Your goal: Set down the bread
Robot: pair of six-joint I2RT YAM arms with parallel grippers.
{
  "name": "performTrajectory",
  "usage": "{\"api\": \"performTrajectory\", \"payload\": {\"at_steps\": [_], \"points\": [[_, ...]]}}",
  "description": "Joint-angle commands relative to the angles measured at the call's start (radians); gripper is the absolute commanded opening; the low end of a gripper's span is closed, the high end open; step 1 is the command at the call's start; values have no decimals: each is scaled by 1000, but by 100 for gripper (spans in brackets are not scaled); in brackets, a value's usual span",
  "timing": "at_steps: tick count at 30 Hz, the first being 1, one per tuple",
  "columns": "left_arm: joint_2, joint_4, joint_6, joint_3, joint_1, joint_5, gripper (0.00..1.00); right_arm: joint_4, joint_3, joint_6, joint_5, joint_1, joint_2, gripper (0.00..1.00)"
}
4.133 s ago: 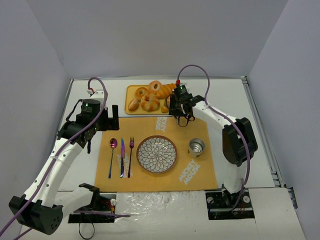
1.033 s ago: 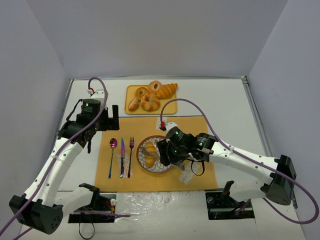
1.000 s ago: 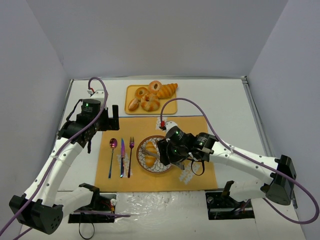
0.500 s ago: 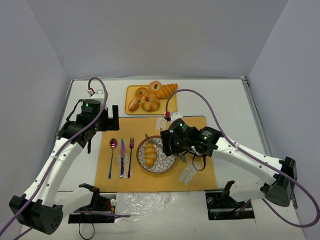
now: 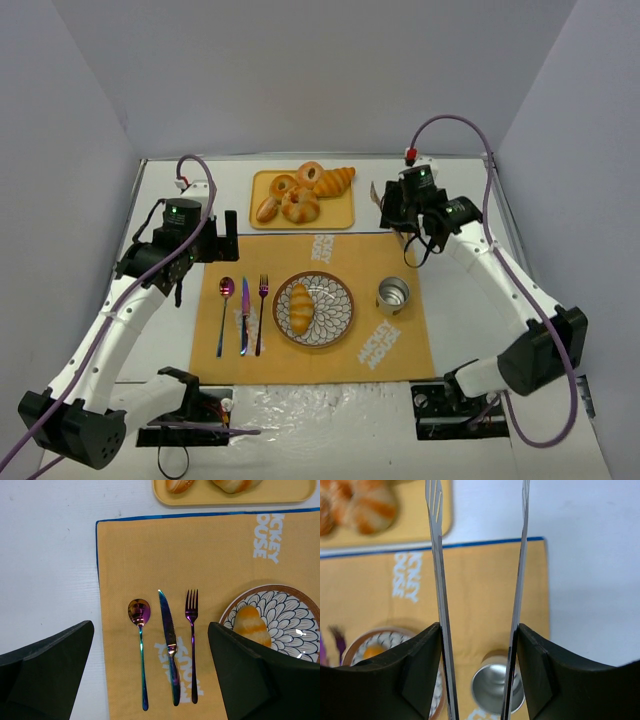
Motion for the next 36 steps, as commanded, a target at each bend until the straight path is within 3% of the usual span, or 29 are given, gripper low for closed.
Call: {"api": "performTrajectory", "payload": {"at_steps": [1, 18, 28, 31, 36], "points": [[-8, 35, -2, 18, -6, 15, 96, 103, 71, -28, 67, -141, 110, 54], [-21, 39, -4, 18, -12, 28, 96, 201, 315, -78, 113, -355, 589, 55], [-18, 39, -6, 17, -11, 28, 96, 225, 317, -88, 135, -386, 688, 59], [-18, 39, -4, 17, -12, 25, 96, 229, 307, -82, 148, -386, 705, 66], [-17, 38, -4, 17, -13, 23, 96, 236, 285, -73, 152, -387, 719, 70]]}}
